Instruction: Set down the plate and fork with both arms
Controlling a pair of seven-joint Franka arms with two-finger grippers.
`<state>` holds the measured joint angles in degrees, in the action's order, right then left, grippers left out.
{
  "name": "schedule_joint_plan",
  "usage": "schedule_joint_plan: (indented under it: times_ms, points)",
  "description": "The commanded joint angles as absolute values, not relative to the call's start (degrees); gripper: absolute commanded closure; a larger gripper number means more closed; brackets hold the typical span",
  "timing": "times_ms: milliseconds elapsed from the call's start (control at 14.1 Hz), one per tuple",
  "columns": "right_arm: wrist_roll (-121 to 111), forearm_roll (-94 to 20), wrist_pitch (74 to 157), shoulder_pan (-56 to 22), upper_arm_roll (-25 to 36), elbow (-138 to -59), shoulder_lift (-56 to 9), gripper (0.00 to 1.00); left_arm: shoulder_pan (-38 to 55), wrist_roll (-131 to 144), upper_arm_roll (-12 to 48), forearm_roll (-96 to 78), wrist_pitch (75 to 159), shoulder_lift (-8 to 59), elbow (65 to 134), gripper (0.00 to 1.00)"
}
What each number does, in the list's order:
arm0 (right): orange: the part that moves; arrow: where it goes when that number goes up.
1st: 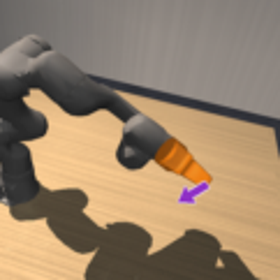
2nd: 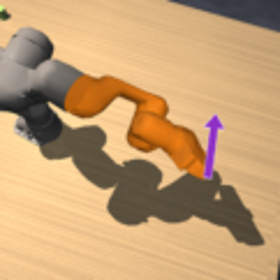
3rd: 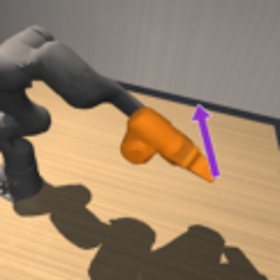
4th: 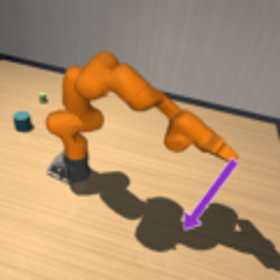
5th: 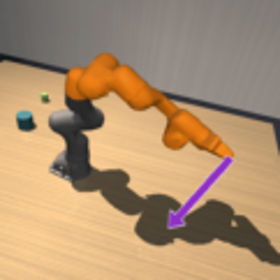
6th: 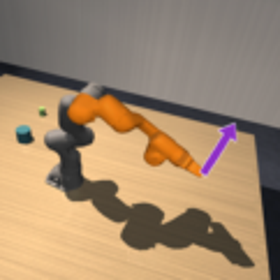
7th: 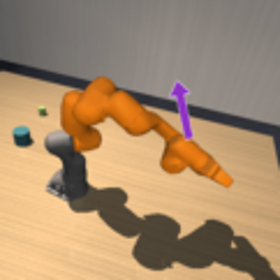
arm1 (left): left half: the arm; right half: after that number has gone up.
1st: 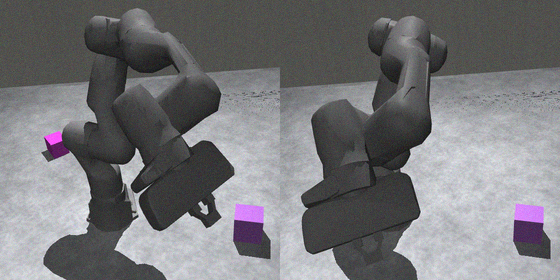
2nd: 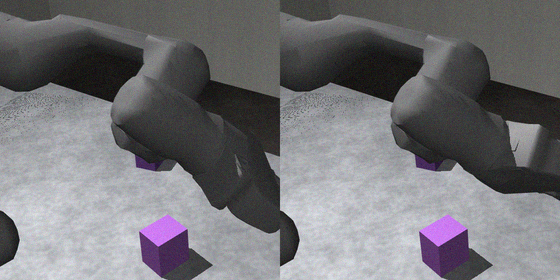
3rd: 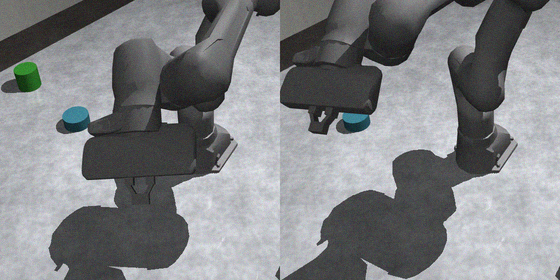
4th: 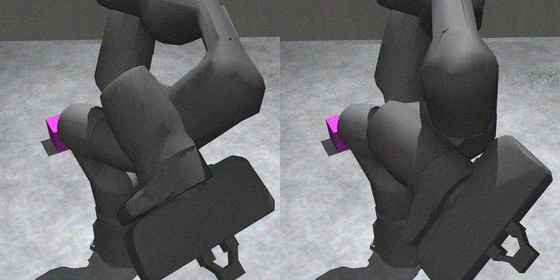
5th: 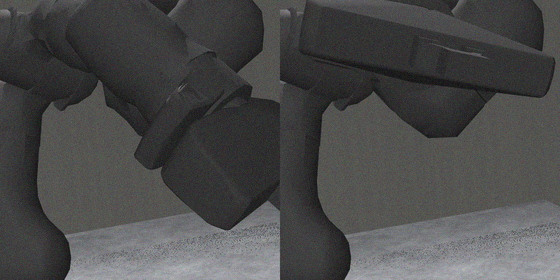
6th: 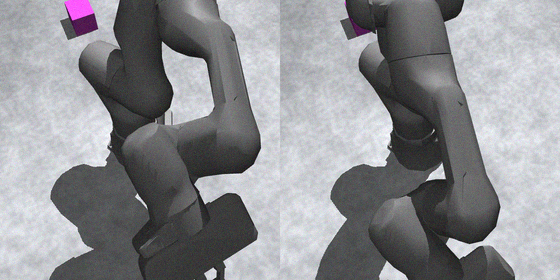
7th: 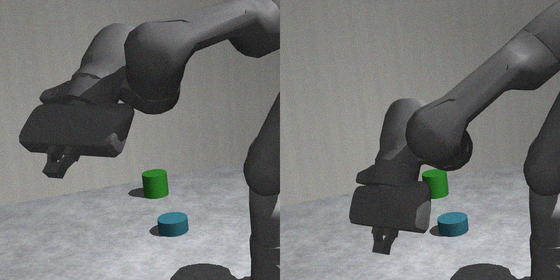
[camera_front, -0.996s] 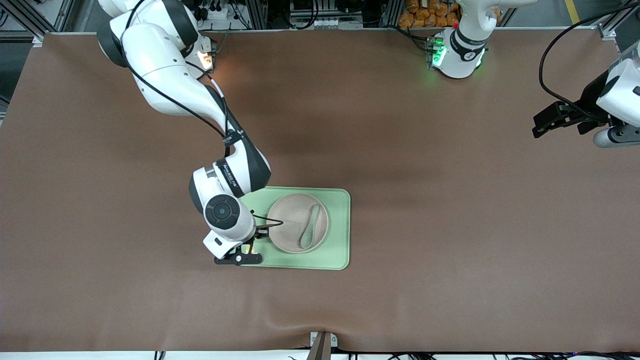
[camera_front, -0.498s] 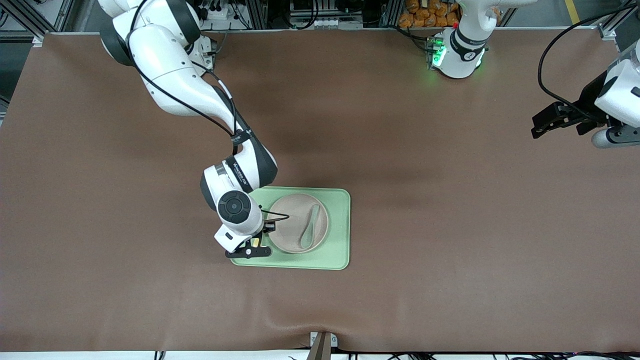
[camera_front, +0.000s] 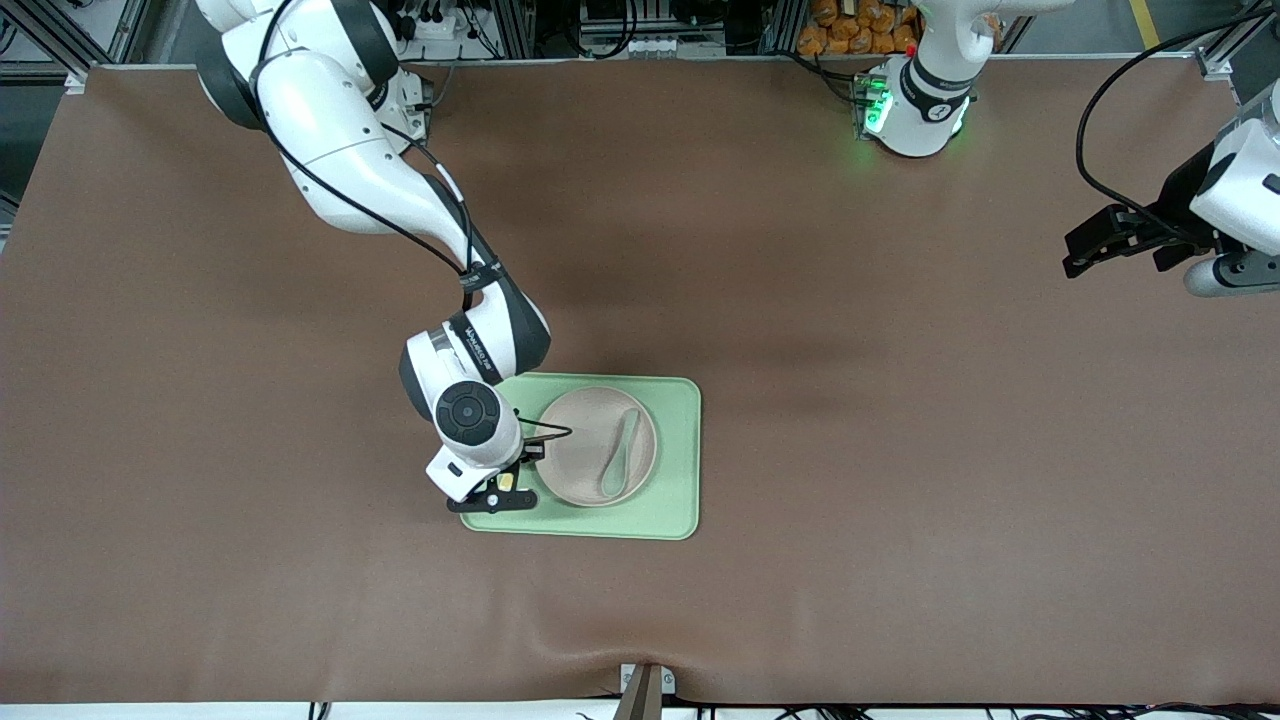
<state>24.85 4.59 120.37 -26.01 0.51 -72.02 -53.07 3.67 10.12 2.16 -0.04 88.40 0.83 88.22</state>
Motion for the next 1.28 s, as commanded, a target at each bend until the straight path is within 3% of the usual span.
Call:
schedule_joint_plan:
  times_ms: [0,356,569,783,1209]
  points:
    - [24.3,5.7,120.7,-25.0,0.1,-74.5,-49.8,0.18,3.4,9.8,2.3,-0.3,89.2,0.1,89.0,0.00]
    - [24.3,5.0,111.7,-22.7,-1.0,-69.6,-47.3,0.00,3.5,9.8,2.3,-0.3,89.2,0.1,89.1,0.00]
    - [24.3,4.6,108.5,-18.5,-3.1,-67.7,-44.1,0.00,3.5,9.8,2.3,-0.3,89.1,0.0,89.2,0.00]
    - [24.3,4.2,106.7,-9.3,-10.4,-67.8,-39.0,0.00,3.4,9.8,2.3,-0.3,89.1,-0.1,89.1,0.00]
    - [20.8,4.6,97.8,-5.0,-10.5,-68.0,-29.0,0.00,3.2,9.7,2.2,-0.2,88.9,-0.5,88.9,0.00]
